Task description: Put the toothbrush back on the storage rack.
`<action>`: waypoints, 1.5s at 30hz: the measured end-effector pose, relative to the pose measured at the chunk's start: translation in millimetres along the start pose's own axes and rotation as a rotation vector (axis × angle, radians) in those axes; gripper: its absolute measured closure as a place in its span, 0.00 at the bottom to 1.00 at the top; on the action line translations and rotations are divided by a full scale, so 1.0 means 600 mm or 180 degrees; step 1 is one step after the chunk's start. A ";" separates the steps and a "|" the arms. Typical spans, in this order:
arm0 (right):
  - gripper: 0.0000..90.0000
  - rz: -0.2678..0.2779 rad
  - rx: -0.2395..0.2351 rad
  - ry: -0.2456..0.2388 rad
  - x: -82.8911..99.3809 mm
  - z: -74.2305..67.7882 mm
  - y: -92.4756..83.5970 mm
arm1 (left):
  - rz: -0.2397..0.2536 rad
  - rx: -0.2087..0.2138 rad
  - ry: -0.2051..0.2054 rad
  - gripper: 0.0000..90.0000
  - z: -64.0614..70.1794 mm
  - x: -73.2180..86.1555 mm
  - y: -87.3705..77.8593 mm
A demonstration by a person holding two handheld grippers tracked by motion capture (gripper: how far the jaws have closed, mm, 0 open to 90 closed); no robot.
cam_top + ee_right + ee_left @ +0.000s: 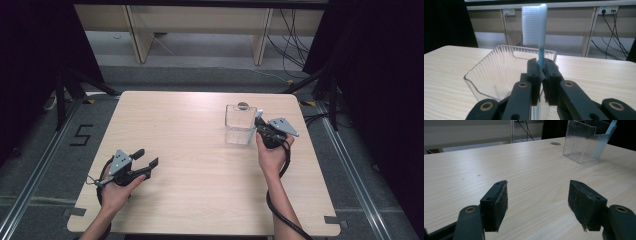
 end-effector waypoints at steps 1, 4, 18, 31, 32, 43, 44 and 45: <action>0.94 0.0007 -0.0025 -0.0074 0.000 0.002 0.001 | 0.0001 0.0000 0.0000 0.35 0.000 0.000 0.000; 0.93 0.0008 -0.0014 -0.0054 0.000 0.003 0.000 | 0.0002 -0.0001 -0.0002 0.35 0.000 0.000 0.000; 0.73 -0.0035 -0.0028 -0.0001 -0.002 0.002 -0.003 | 0.0001 0.0001 0.0002 0.35 0.000 0.000 0.000; 0.59 -0.0163 -0.0050 0.0014 -0.001 0.002 -0.017 | 0.0037 0.0010 -0.0006 0.35 -0.001 -0.001 0.000; 0.58 -0.0143 -0.0057 -0.0017 -0.002 0.003 -0.018 | 0.0036 0.0008 -0.0004 0.35 -0.001 -0.001 0.000; 0.54 -0.0235 -0.0117 -0.0049 -0.001 0.005 -0.045 | -0.0006 0.0003 0.0020 0.35 0.000 0.000 0.000; 0.54 -0.0214 -0.0102 -0.0105 -0.002 0.005 -0.047 | -0.0007 0.0002 0.0019 0.35 0.000 0.000 0.000; 0.53 -0.0220 -0.0114 -0.0035 -0.002 0.002 -0.050 | -0.0005 0.0001 0.0014 0.35 0.000 0.000 0.000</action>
Point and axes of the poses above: each handheld gripper's, and its own axes: y roughly forward along the jaws, x roughly out of its underside, z roughly to its right, the point moved 4 cm from there along y, roughly forward along the jaws, and after that the axes turned 14 degrees about z, right-handed, at the moved point
